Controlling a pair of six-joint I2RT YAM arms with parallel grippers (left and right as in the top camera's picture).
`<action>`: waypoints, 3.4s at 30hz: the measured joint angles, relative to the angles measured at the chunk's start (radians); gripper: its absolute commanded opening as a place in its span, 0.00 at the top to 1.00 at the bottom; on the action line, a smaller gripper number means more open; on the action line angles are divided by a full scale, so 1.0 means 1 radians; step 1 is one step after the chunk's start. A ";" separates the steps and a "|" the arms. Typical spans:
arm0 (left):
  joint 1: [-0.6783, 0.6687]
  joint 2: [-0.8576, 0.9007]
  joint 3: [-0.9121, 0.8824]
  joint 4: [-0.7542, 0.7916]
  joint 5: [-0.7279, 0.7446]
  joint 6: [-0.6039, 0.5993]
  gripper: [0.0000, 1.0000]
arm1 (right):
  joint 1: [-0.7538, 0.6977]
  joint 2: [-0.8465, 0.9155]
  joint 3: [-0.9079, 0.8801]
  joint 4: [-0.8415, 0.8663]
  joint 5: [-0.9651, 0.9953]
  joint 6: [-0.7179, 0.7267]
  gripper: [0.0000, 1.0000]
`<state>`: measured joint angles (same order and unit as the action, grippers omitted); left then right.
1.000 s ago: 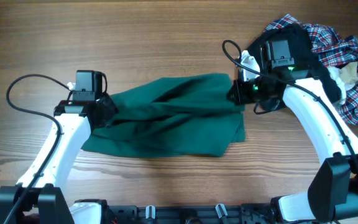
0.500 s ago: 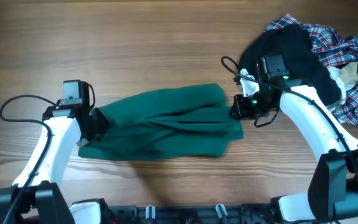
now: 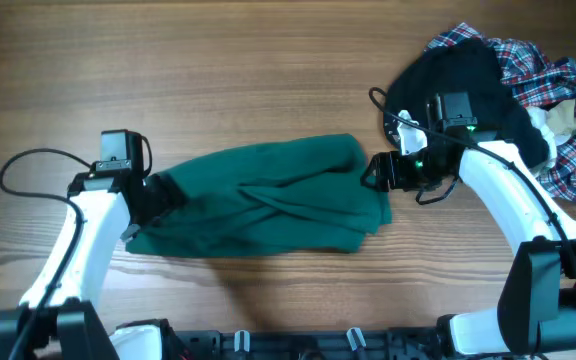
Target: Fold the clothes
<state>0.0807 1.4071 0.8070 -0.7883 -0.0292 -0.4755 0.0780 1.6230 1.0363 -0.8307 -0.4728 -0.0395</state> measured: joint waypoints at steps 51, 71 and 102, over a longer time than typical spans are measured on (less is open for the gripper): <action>0.314 0.100 0.192 0.031 0.385 0.316 0.96 | 0.000 0.002 -0.017 0.088 -0.233 -0.118 0.10; 0.106 0.092 0.472 -0.155 0.245 0.269 0.96 | 0.000 0.002 -0.017 0.117 -0.222 -0.084 0.10; -0.580 0.274 0.499 -0.038 0.293 -0.002 0.00 | 0.000 0.002 -0.016 0.164 -0.222 -0.066 0.10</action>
<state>-0.4995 1.6806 1.3064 -0.8261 0.2642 -0.4774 0.0776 1.6253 1.0199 -0.6666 -0.6945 -0.1055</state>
